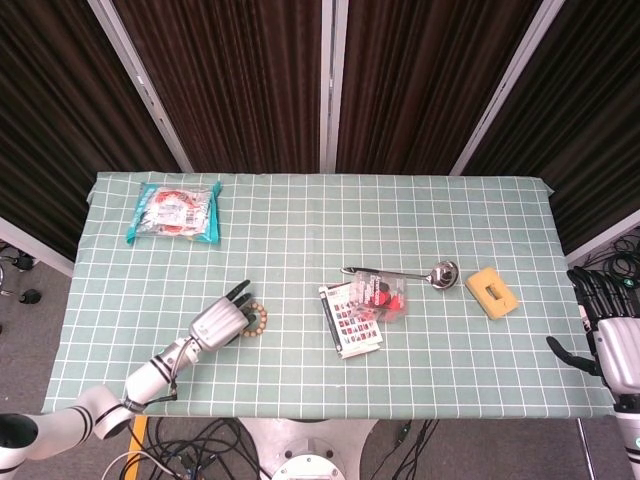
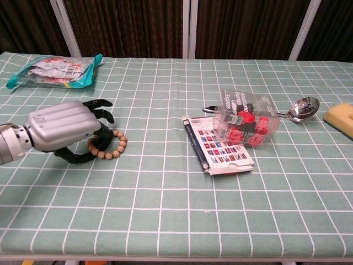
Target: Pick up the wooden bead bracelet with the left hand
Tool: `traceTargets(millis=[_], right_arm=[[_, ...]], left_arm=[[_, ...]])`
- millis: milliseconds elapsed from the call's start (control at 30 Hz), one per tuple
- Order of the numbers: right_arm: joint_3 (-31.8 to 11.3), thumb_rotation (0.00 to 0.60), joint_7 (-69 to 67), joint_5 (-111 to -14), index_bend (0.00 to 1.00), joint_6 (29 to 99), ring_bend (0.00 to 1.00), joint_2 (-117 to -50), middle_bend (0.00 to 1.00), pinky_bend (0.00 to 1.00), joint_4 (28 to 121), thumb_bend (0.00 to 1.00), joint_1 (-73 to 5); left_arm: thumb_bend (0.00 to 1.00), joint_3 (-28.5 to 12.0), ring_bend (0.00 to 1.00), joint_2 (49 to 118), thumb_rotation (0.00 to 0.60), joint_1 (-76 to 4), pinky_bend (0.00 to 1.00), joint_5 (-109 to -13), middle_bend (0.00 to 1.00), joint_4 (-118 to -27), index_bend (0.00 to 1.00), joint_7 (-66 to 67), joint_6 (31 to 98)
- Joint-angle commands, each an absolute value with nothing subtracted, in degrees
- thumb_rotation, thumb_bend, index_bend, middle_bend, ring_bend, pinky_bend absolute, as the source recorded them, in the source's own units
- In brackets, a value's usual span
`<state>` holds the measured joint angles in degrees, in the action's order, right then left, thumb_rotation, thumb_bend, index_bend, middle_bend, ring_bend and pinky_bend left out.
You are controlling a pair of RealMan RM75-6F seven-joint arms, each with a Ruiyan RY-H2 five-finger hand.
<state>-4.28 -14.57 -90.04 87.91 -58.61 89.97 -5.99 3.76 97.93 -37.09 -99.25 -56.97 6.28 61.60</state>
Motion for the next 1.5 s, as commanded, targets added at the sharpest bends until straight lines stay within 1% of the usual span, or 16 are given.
traceTargets(millis=[33,100,167,300,400,533,633,767,833,900,967,1100,1267,1367,1500], right_arm=[[-4.3,0.600,-14.7,-90.2,0.00,88.1,0.00,-58.6,0.05,0.00,89.9,0.10,-5.9],[-4.3,0.600,-14.8,-90.2,0.00,88.3,0.00,-58.6,0.05,0.00,89.9,0.10,-5.8],[-4.3,0.600,-14.9,-90.3,0.00,88.6,0.00,-58.5,0.05,0.00,89.9,0.10,-5.7],[-4.4,0.600,-15.3,-90.6,0.00,89.3,0.00,-58.5,0.05,0.00,89.8,0.10,-5.4],[-4.4,0.600,-15.6,-90.9,0.00,89.9,0.00,-58.4,0.05,0.00,89.8,0.10,-5.2],[-4.4,0.600,-16.0,-91.1,0.00,90.5,0.00,-58.4,0.05,0.00,89.7,0.10,-5.0],[-4.3,0.600,-16.3,-91.2,0.00,90.7,0.00,-58.4,0.05,0.00,89.6,0.10,-4.9],[-4.3,0.600,-16.4,-91.5,0.00,90.9,0.00,-58.3,0.05,0.00,89.5,0.10,-4.8],[-4.4,0.600,-16.4,-91.6,0.00,91.2,0.00,-58.3,0.05,0.00,89.6,0.10,-4.7],[-4.3,0.600,-16.4,-91.6,0.00,91.3,0.00,-58.2,0.05,0.00,89.6,0.10,-4.6],[-4.3,0.600,-16.4,-91.7,0.00,91.5,0.00,-58.2,0.05,0.00,89.6,0.10,-4.5],[-4.5,0.600,-16.4,-91.9,0.00,92.1,0.00,-57.8,0.05,0.00,89.9,0.10,-4.3],[-5.3,0.600,-16.5,-92.4,0.00,93.0,0.00,-55.6,0.05,0.00,91.5,0.10,-4.5],[-6.0,0.600,-16.1,-92.2,0.00,93.4,0.00,-54.1,0.05,0.00,92.6,0.10,-4.7],[-6.4,0.600,-15.4,-92.0,0.00,93.0,0.00,-52.9,0.05,0.00,93.7,0.10,-5.0]], left_arm=[[0.39,3.6,0.22,97.3,0.600,-36.5,0.03,-98.1,0.55,-59.1,0.53,-0.2,63.4],[0.40,3.3,0.23,96.7,0.600,-36.0,0.03,-97.2,0.56,-60.8,0.54,-5.9,64.5],[0.40,2.8,0.24,95.5,0.600,-35.4,0.04,-95.4,0.58,-63.7,0.55,-14.3,65.1],[0.42,1.4,0.26,92.0,0.600,-34.9,0.05,-91.0,0.61,-70.9,0.57,-30.8,63.4],[0.43,0.6,0.27,87.9,0.600,-35.3,0.06,-86.4,0.62,-78.1,0.58,-43.2,58.4],[0.43,0.3,0.28,81.5,0.600,-37.0,0.06,-82.4,0.62,-87.3,0.58,-60.4,49.2],[0.43,-0.3,0.28,79.3,0.600,-37.6,0.06,-82.2,0.62,-90.2,0.58,-71.5,45.8],[0.43,-1.0,0.28,78.0,0.596,-37.8,0.06,-83.6,0.62,-91.9,0.57,-85.0,44.1],[0.43,-1.2,0.28,77.7,0.550,-37.8,0.06,-84.6,0.62,-92.1,0.57,-91.3,43.9],[0.43,-1.2,0.27,77.6,0.471,-37.9,0.06,-86.2,0.62,-91.7,0.56,-95.5,44.3],[0.43,-1.0,0.27,77.7,0.434,-38.0,0.06,-87.7,0.61,-90.9,0.56,-98.0,45.2],[0.42,-0.4,0.27,78.2,0.395,-37.8,0.06,-89.6,0.61,-89.4,0.55,-98.6,47.5],[0.42,-0.9,0.27,79.6,0.381,-36.7,0.06,-87.7,0.61,-88.0,0.53,-89.8,49.9],[0.41,-1.8,0.28,80.9,0.383,-35.9,0.06,-84.1,0.64,-87.9,0.55,-83.1,50.4],[0.41,-2.8,0.31,81.7,0.375,-35.3,0.06,-80.5,0.66,-88.9,0.58,-78.1,49.8]])
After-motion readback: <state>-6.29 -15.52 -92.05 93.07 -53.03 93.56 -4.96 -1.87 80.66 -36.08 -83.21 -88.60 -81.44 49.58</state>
